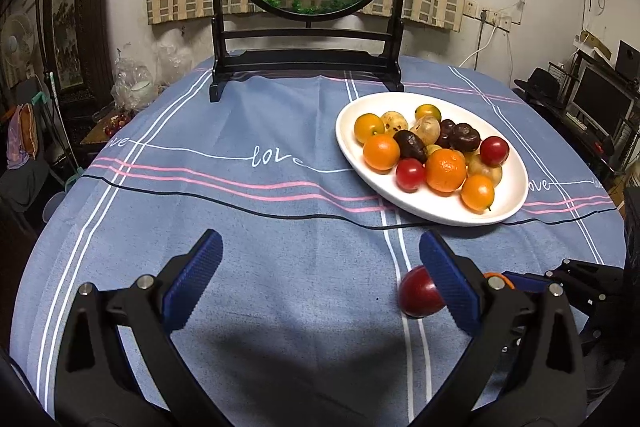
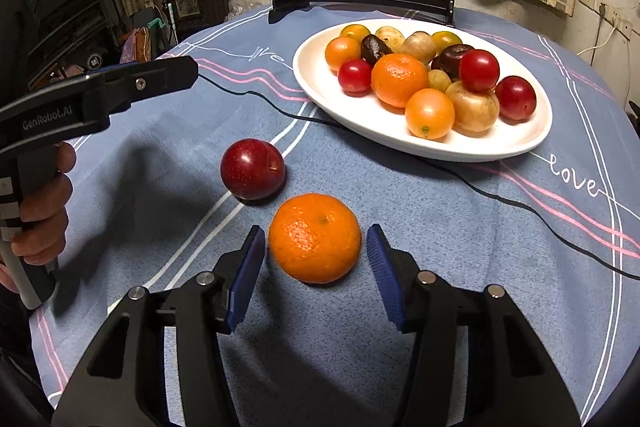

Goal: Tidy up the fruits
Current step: 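Grasp the orange with the right tool, then grasp the red plum with the left tool while the right tool holds the orange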

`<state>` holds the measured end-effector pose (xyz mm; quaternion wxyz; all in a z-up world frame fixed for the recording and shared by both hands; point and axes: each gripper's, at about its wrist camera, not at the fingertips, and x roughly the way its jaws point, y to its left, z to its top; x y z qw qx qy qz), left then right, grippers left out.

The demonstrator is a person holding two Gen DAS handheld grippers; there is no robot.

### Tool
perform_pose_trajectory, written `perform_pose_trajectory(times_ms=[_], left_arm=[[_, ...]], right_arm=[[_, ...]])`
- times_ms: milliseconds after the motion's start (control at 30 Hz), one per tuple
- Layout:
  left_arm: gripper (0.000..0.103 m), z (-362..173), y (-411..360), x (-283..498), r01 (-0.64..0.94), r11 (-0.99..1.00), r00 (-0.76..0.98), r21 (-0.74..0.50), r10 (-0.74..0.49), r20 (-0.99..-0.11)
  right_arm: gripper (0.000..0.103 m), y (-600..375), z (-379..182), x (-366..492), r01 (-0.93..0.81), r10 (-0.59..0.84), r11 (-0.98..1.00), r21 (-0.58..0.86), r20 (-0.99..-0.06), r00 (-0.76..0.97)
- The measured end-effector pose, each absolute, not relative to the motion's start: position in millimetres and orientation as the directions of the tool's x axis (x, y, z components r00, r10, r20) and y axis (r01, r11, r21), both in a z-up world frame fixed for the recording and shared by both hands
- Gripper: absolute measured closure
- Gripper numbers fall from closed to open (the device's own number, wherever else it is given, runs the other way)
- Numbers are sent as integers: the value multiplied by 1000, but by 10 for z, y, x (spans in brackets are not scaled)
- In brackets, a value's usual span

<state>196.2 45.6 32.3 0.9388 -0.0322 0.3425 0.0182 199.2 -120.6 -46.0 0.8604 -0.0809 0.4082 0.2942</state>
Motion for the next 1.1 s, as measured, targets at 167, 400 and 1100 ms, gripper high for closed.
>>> perform_pose_trajectory(times_ms=[167,400,1100], left_arm=[[3,312,450,1969,-59,997,761,-42,18,-649],[3,272,426,1985,-57,998,756,-18,31,-653],[6,-8,-79,1983,191,978,710,80,-82,-699]], right_arm=[[57,-1205,-465,1995,-573,441,813,103,-751,491],[58,-1345,-373,2038,-531,456,834,149,-728,511],[58,-1834,-182,2205,-348,427,901,261,-680,596]])
